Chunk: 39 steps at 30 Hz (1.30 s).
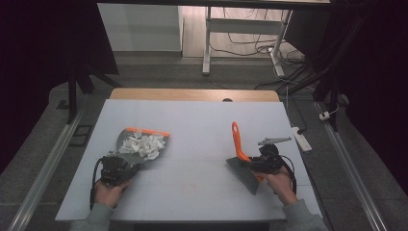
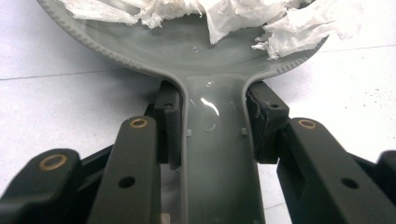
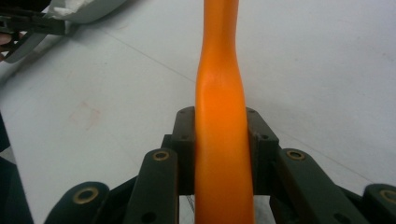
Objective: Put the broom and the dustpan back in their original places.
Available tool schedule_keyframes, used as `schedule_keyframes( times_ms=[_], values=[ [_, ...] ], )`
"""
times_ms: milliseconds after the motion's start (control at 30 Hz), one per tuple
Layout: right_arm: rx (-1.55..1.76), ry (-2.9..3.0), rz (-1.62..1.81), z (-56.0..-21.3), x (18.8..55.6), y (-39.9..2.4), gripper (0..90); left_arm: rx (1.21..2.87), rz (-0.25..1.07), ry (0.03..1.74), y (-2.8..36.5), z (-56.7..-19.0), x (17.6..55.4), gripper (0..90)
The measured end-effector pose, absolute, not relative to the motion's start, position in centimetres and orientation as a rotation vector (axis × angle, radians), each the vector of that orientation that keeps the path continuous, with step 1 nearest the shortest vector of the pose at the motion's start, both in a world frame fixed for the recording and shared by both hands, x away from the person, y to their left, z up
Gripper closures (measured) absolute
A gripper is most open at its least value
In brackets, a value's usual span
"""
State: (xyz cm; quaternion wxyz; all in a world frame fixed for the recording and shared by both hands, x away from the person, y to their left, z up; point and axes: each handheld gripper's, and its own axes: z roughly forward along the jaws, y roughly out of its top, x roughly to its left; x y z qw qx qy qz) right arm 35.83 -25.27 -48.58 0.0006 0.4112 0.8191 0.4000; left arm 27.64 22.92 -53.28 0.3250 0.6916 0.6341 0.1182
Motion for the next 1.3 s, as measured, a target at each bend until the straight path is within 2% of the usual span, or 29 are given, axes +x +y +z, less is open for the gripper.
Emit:
schedule_keyframes(
  times_ms=[367,700,867,1033,1167,1300],
  values=[
    [1.34,2.552,1.176,-49.2,37.2,-25.7,68.3,1.825,0.306,1.673,22.7,-53.6,27.8,61.6],
    [1.336,2.526,1.109,-49.5,37.7,-26.0,62.4,1.821,0.307,1.663,22.7,-53.6,27.8,60.5],
    [1.319,2.514,1.037,-49.8,37.7,-25.9,55.6,1.832,0.301,1.637,22.7,-53.5,27.7,52.5],
    [1.338,2.487,0.969,-50.1,37.8,-25.8,49.0,1.84,0.305,1.621,22.7,-53.3,27.5,38.8],
    [1.353,2.468,0.926,-50.3,37.9,-26.0,47.3,1.838,0.342,1.617,22.8,-53.1,27.3,27.8],
    [1.359,2.436,0.931,-50.0,37.8,-26.2,48.9,1.845,0.346,1.605,23.1,-52.9,27.0,25.2]
  ],
)
